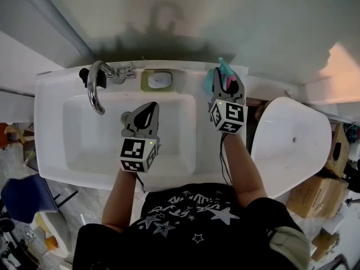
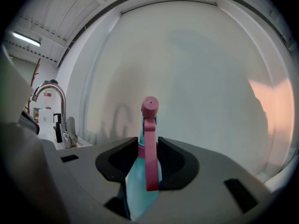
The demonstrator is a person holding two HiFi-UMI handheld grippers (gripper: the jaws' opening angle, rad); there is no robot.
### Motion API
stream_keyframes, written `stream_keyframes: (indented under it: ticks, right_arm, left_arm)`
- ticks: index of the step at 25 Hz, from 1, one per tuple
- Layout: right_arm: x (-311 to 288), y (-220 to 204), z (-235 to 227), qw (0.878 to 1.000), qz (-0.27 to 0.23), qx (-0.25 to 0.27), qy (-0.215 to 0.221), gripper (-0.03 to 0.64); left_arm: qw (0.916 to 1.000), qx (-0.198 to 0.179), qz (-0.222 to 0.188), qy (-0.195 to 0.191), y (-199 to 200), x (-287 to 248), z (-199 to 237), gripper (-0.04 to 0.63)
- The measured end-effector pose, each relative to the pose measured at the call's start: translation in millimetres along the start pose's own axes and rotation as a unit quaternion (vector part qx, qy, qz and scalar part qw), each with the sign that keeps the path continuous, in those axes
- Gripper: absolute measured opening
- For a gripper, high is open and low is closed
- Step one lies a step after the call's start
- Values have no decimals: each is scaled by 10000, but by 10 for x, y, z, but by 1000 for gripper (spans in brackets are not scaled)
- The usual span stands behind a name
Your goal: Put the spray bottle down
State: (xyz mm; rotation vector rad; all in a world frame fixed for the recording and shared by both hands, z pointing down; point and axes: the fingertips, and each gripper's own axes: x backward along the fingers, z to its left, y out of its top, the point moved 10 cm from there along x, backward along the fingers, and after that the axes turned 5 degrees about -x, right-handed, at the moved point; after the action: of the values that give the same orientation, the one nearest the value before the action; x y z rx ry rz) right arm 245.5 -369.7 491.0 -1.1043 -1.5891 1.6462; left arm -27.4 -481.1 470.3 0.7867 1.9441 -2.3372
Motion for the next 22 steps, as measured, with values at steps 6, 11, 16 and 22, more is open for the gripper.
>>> stream_keyframes:
  ticks: [6, 11, 16, 22]
  right_arm:
    - [29, -23, 4, 9999, -105, -40, -4, 140]
    - [98, -46, 1, 10000, -70, -65, 6, 143]
    - [101, -69, -25, 9999, 23, -153, 15, 149]
    - [114, -120, -10, 9989, 335, -251, 207, 256]
  left_arm:
    - [10000, 23, 50, 10, -34, -6, 3, 15]
    - [10000, 22, 75, -9, -54, 17, -41, 15]
    - [10000, 14, 78, -6, -67, 43, -60, 15]
    - [10000, -37, 26, 18, -44, 99, -75, 15]
